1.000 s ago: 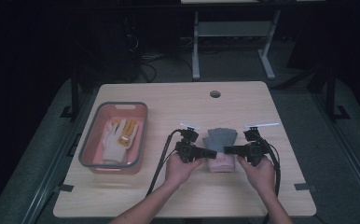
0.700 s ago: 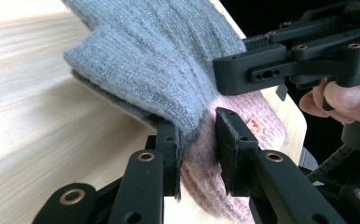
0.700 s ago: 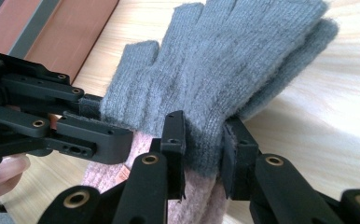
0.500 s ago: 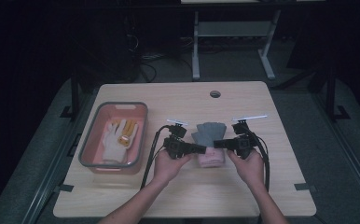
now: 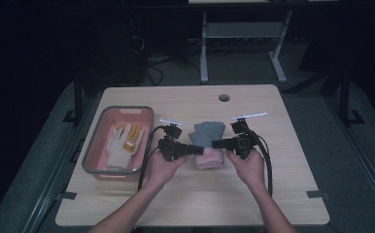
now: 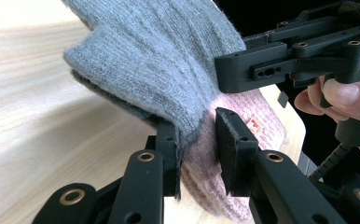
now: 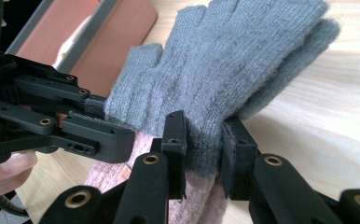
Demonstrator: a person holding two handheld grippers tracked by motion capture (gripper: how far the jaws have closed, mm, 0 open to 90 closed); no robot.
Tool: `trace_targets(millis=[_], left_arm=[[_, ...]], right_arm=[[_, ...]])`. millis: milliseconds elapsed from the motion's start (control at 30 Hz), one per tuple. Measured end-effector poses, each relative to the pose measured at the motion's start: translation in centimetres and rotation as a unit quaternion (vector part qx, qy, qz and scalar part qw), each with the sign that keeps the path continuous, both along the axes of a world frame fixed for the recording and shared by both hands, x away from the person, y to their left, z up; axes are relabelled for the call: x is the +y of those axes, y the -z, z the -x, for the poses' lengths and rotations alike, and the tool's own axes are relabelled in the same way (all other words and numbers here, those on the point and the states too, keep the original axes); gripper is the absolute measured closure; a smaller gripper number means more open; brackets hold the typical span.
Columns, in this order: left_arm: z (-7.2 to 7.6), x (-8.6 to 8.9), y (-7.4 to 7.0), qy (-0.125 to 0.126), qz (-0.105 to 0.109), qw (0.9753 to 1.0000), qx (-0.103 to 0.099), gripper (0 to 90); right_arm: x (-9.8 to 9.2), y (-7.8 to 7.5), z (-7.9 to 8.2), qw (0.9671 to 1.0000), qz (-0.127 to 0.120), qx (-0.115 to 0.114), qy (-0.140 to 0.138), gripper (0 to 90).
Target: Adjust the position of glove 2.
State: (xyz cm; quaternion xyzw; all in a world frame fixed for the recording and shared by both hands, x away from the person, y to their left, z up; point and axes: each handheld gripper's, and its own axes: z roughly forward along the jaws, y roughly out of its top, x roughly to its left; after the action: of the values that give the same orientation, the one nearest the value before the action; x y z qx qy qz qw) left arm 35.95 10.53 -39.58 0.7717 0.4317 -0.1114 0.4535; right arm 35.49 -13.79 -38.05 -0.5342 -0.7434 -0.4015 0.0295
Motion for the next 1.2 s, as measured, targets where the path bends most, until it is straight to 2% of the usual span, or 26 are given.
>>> trace_targets(millis=[233, 600, 800, 967, 1200], left_arm=[[-0.1, 1.2, -0.4, -0.001, -0.003, 1.0000, -0.004, 71.5], [-0.3, 2.8, -1.1, -0.010, 0.005, 0.9999, -0.010, 71.4], [-0.3, 3.8, -1.5, -0.007, 0.000, 0.9998, -0.021, 71.5], [-0.3, 4.5, -1.8, -0.011, 0.006, 0.9997, -0.020, 71.5], [-0.4, 5.2, -2.1, -0.013, 0.003, 0.9996, -0.024, 71.4]], right_arm=[[1.1, -0.3, -0.5, 0.9999, -0.011, -0.001, -0.009, 73.9], [2.4, -1.0, -1.1, 0.9996, -0.021, -0.003, -0.019, 73.9], [3.2, -1.3, -1.3, 0.9994, -0.027, -0.005, -0.023, 74.2], [3.8, -1.6, -1.4, 0.9992, -0.029, -0.006, -0.027, 74.3], [4.4, -1.7, -1.6, 0.9987, -0.038, -0.010, -0.031, 74.5]])
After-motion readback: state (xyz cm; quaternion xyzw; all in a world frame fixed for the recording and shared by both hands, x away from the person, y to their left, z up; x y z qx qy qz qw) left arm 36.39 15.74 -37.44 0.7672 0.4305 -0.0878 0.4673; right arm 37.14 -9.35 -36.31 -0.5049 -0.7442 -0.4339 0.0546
